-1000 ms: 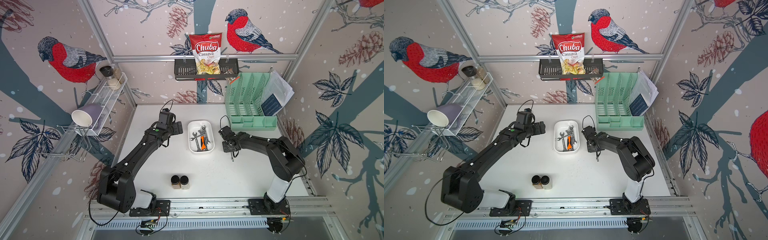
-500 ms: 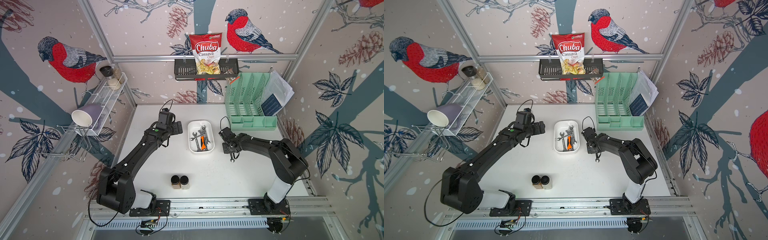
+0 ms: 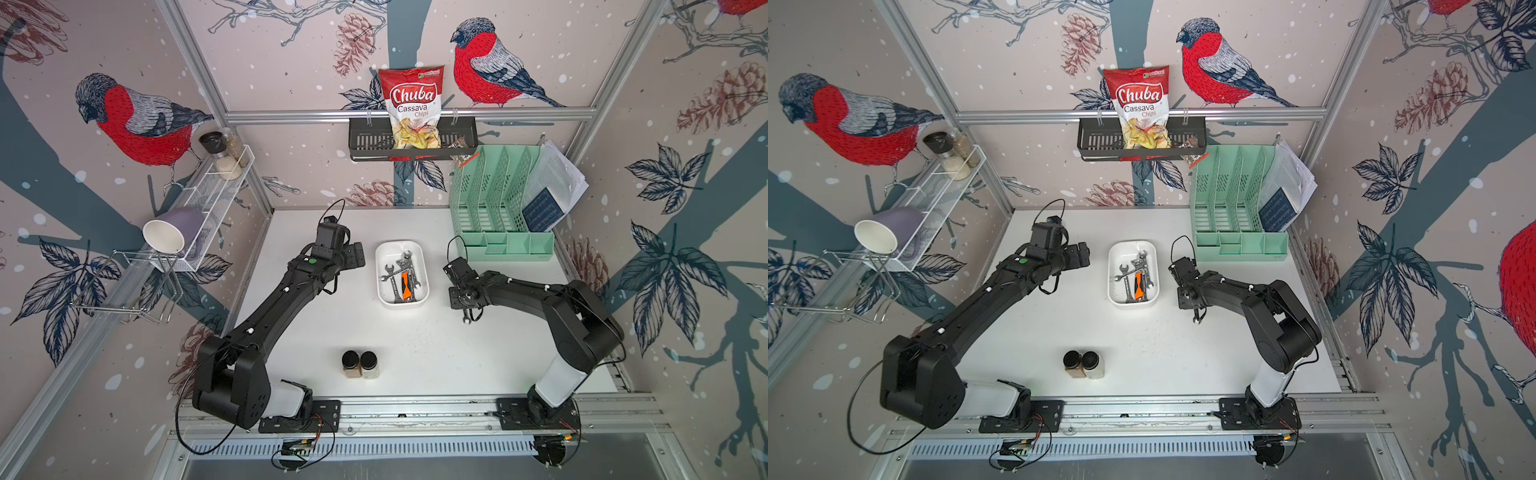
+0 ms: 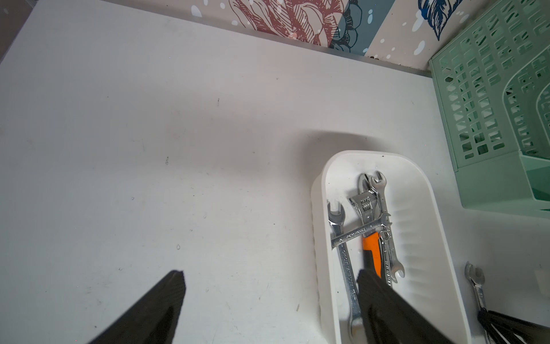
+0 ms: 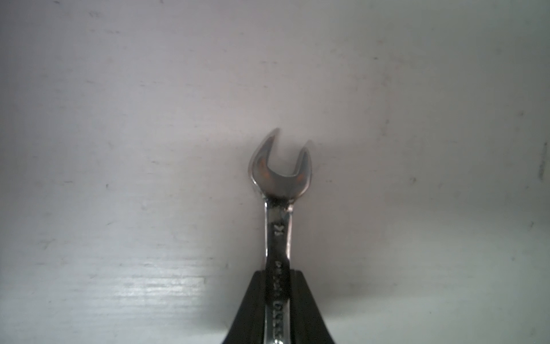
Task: Take out the wrench from the storage box
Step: Place the wrench at the center of the board.
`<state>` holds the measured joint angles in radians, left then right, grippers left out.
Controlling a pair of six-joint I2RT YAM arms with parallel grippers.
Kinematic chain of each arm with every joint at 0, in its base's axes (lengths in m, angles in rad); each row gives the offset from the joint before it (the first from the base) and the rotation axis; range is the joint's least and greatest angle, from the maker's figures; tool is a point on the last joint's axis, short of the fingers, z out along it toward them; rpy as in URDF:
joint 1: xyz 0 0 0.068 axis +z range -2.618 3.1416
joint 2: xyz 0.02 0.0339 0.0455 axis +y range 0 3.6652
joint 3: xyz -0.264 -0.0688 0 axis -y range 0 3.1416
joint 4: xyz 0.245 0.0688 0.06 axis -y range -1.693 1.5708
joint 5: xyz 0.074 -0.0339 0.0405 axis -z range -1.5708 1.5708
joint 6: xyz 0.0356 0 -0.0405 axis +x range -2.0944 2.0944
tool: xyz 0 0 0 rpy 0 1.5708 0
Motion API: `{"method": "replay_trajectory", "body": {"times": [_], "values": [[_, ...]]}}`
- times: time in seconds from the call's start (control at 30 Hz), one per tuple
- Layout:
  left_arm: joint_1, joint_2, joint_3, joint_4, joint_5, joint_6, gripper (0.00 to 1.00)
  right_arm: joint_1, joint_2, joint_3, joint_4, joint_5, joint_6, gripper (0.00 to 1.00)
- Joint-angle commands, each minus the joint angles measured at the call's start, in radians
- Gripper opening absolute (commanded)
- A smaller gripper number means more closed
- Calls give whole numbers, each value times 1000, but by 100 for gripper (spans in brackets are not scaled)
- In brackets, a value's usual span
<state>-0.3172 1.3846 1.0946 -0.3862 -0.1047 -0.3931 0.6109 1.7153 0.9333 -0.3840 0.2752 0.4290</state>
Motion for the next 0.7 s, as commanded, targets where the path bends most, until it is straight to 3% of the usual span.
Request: {"method": "replay_trajectory", "body": {"times": [0.0, 0.67], "values": [[2, -2, 3, 20, 3, -2, 94, -15, -10, -16, -18, 1, 15, 18], [2, 4, 2, 21, 0, -6, 94, -37, -44, -49, -4, 9, -40, 19]]}}
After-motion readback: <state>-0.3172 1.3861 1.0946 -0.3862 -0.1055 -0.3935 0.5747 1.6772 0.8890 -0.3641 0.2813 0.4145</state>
